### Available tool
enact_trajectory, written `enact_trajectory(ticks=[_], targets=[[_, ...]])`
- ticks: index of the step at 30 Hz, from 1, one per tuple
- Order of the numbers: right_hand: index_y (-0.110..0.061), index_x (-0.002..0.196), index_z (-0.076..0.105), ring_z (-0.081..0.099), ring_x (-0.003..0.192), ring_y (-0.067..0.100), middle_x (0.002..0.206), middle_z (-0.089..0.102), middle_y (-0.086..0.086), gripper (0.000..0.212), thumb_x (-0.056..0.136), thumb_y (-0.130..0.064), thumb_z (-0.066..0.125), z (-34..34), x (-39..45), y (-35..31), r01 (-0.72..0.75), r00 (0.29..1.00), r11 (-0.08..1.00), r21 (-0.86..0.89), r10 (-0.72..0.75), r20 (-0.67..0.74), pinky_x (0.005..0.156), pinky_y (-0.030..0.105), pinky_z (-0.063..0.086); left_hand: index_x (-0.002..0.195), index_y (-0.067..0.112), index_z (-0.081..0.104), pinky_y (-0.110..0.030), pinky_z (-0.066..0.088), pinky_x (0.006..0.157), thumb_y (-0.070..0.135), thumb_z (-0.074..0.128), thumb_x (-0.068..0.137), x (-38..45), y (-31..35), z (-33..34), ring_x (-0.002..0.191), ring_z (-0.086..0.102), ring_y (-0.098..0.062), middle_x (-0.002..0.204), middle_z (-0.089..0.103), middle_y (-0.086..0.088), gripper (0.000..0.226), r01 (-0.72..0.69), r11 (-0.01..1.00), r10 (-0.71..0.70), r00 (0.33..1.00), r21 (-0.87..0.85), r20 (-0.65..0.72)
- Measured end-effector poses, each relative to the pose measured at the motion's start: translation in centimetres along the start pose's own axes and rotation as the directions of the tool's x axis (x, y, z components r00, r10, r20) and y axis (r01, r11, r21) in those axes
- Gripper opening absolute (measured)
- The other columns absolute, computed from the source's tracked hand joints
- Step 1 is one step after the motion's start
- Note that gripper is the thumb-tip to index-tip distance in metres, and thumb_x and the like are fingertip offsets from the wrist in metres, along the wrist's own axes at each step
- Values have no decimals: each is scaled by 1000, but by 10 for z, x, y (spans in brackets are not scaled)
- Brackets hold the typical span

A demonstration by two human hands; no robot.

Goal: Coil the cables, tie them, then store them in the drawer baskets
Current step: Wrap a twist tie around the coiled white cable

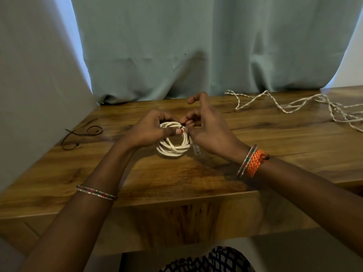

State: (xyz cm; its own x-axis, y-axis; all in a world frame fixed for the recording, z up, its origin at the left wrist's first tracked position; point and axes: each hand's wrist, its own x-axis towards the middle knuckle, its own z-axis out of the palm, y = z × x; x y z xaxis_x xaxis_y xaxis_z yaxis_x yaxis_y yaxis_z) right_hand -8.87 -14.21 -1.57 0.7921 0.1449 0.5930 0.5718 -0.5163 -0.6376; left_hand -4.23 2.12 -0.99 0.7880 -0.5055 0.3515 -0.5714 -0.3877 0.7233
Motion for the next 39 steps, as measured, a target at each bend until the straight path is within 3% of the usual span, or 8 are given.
enact_trajectory(ticks=[7,12,14,17,20,24,31,39], targets=[[-15,114,36,65,71,3,82,69,0,49,79,1,68,-1,0,1,52,996,993,-105,-60,-70,65,19,54,91,12,70,-18,46,61,7,70,80,1,0,6,70,61,-9,83,71,-8,12,10,1000,-9,999,12,-46],[-13,113,36,63,67,7,76,66,0,41,84,1,61,5,-2,2,126,976,969,-212,-160,-151,61,24,53,90,20,72,-24,48,64,13,73,78,4,-3,11,67,63,-4,81,73,0,14,11,994,4,990,105,-139],[-13,115,35,62,66,9,75,64,2,38,87,0,58,9,-1,3,103,975,977,-185,-135,-176,61,28,52,91,21,73,-19,47,65,15,73,78,4,-2,14,66,61,4,82,72,4,15,3,988,25,983,154,-183],[-12,117,35,61,69,2,80,65,2,40,87,4,56,12,1,5,32,982,998,-50,-41,-185,61,12,50,91,22,73,-5,42,61,14,73,77,1,1,15,66,59,13,77,68,12,16,-16,982,60,972,190,-228],[-15,119,34,63,78,3,88,67,0,42,88,5,54,6,4,6,-53,989,998,35,57,-133,64,7,47,92,21,72,-3,42,61,12,72,78,0,2,14,66,58,14,76,65,17,17,-26,982,72,968,189,-241],[-18,116,44,65,83,11,89,68,-1,37,88,2,56,-11,11,9,-91,994,994,62,87,58,70,23,53,87,32,67,-25,51,73,10,72,78,0,-1,9,75,65,-1,81,69,15,24,-67,988,89,982,136,-167],[-15,100,69,62,81,0,90,69,-4,17,85,-8,65,-19,12,17,68,997,987,-148,-64,38,72,10,49,80,41,68,-24,52,75,14,71,73,-2,-1,8,78,66,-2,81,72,19,28,-133,991,134,982,19,-132],[-14,106,68,64,87,7,95,70,-2,21,87,-7,63,-18,10,21,267,962,936,-229,-247,113,78,25,54,91,16,71,-29,52,74,5,71,79,0,-2,8,81,66,-14,89,72,-6,17,-74,997,73,994,-6,-86]])
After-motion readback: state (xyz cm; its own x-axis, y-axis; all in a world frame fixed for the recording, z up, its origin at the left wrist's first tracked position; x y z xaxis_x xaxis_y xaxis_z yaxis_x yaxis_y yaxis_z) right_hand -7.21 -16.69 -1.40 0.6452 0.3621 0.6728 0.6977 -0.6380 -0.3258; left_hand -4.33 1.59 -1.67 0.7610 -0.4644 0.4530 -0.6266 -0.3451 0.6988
